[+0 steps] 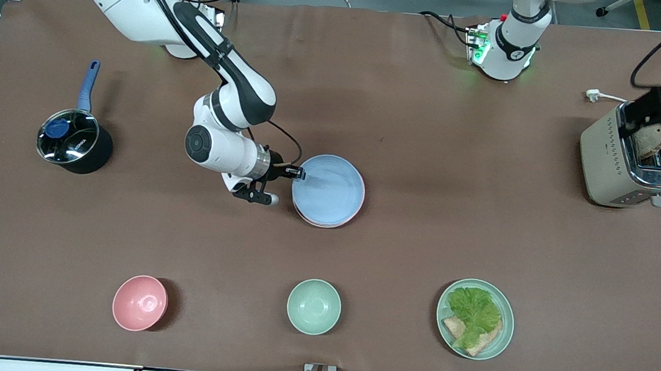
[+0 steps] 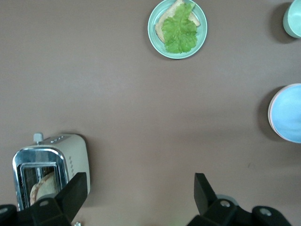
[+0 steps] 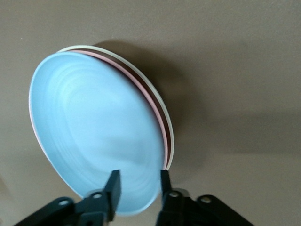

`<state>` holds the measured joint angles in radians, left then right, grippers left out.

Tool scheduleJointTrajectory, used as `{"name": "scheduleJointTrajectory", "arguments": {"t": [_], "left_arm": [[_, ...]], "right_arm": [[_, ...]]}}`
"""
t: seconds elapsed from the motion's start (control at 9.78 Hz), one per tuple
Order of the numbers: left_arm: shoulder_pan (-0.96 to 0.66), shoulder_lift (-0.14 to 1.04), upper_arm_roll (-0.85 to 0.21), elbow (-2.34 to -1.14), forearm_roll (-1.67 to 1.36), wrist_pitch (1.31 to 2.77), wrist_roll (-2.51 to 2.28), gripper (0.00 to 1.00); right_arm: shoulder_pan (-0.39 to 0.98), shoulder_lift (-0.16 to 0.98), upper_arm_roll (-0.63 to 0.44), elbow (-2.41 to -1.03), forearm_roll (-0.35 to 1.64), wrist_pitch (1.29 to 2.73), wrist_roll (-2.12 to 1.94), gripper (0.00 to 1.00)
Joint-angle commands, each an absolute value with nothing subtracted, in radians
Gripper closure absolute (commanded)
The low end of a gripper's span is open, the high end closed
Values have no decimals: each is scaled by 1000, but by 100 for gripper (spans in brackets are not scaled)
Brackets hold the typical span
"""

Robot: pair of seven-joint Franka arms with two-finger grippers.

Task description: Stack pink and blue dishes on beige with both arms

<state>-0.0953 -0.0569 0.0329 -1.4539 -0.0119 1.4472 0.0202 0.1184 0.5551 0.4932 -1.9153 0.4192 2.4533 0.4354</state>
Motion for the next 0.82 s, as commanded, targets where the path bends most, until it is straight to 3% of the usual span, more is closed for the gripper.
{"name": "scheduleJointTrajectory", "arguments": {"t": [0.0, 0.51, 0.72], "left_arm": [[-72, -65, 17, -1508, 0, 1456, 29, 0], [-66, -35, 15, -1480, -6, 1457, 14, 0], [-57, -37, 15, -1470, -6, 1457, 8, 0]], "right_arm": [[74, 412, 496, -1864, 404, 2296, 442, 0], [-40, 238, 488, -1602, -67, 1791, 660, 0], [-54, 180, 357, -1507, -72, 1714, 637, 0]]}}
